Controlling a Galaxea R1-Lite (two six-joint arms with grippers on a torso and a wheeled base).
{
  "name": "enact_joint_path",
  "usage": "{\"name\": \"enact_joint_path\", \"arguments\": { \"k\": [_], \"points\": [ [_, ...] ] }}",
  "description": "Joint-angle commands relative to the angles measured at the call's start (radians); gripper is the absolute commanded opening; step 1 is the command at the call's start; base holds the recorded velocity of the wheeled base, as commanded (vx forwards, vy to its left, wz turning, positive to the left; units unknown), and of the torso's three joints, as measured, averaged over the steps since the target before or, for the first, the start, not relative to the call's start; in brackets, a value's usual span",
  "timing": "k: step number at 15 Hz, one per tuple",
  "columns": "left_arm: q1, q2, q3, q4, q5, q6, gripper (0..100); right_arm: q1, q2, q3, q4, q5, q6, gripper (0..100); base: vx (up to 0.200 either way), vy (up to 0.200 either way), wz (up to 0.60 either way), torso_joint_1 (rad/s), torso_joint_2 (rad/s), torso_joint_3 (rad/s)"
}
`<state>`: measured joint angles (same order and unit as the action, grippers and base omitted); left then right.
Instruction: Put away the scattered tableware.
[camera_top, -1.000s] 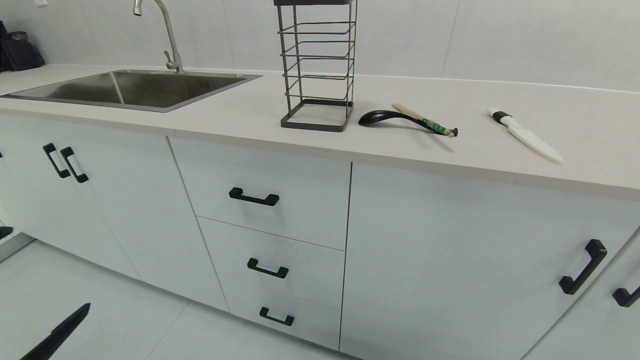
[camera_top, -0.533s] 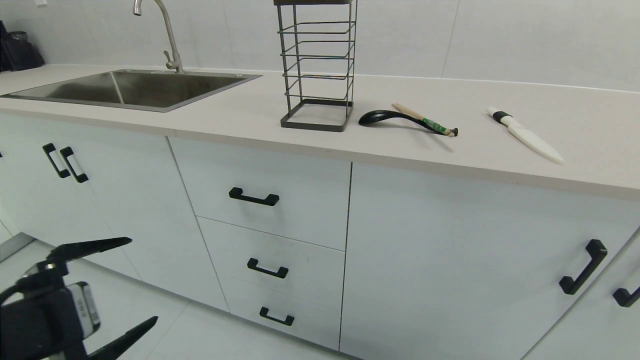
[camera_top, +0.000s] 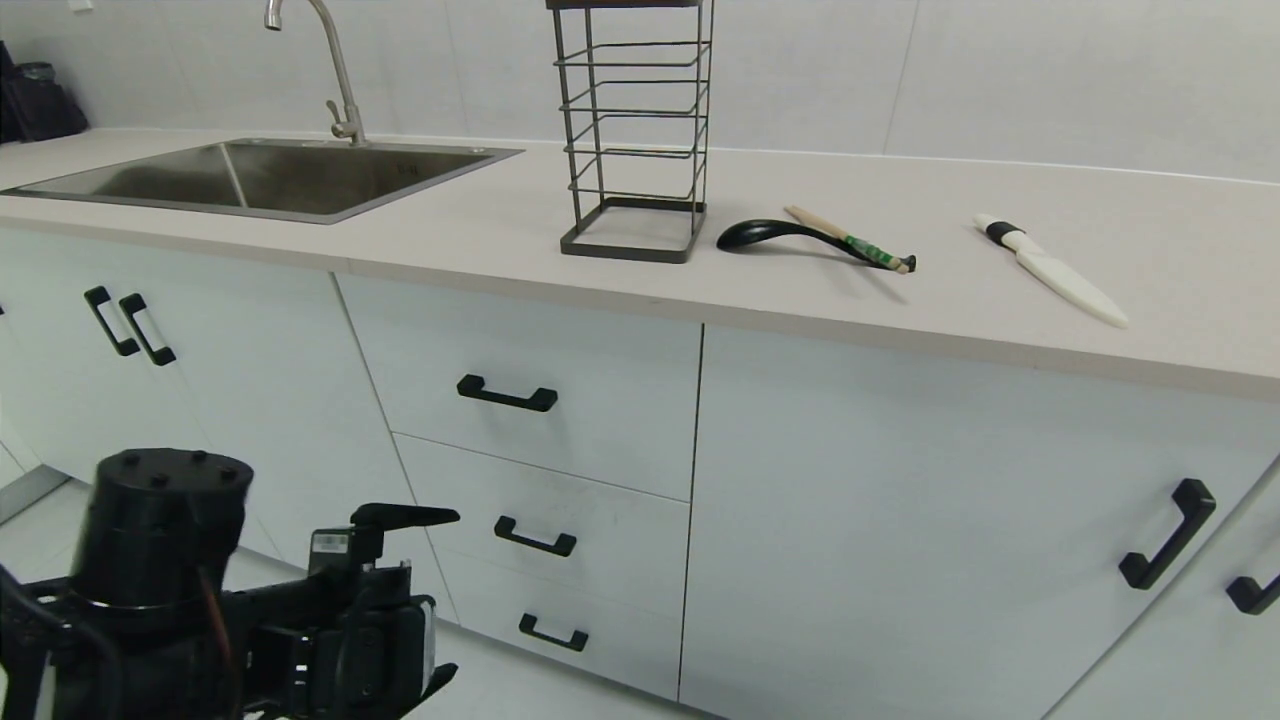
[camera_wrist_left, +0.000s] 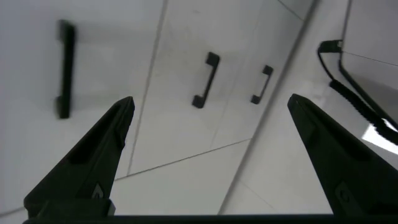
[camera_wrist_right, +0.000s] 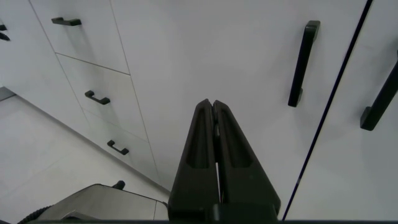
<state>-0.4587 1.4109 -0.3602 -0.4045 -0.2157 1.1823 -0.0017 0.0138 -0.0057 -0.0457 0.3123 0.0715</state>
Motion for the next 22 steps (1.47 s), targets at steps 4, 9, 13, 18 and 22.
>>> {"name": "enact_joint_path", "arguments": {
  "k": [4, 9, 13, 18, 22],
  "points": [
    [0.022, 0.122, 0.021, -0.001, -0.002, -0.004, 100, 0.0, 0.002, 0.0, 0.0, 0.001, 0.001, 0, 0.0, 0.0, 0.0, 0.0, 0.0, 0.0],
    [0.095, 0.22, 0.029, -0.036, 0.007, 0.01, 100, 0.0, 0.002, 0.0, 0.0, 0.001, 0.001, 0, 0.0, 0.0, 0.0, 0.0, 0.0, 0.0],
    [0.095, 0.364, 0.058, -0.215, 0.018, 0.016, 100, 0.0, 0.002, 0.0, 0.0, 0.001, -0.001, 0, 0.0, 0.0, 0.0, 0.0, 0.0, 0.0],
    [0.101, 0.419, 0.075, -0.326, 0.018, 0.02, 100, 0.0, 0.002, 0.0, 0.0, 0.001, -0.001, 0, 0.0, 0.0, 0.0, 0.0, 0.0, 0.0],
    [0.134, 0.421, 0.087, -0.324, 0.016, 0.02, 100, 0.0, 0.002, 0.0, 0.0, 0.001, 0.001, 0, 0.0, 0.0, 0.0, 0.0, 0.0, 0.0]
  ]
}}
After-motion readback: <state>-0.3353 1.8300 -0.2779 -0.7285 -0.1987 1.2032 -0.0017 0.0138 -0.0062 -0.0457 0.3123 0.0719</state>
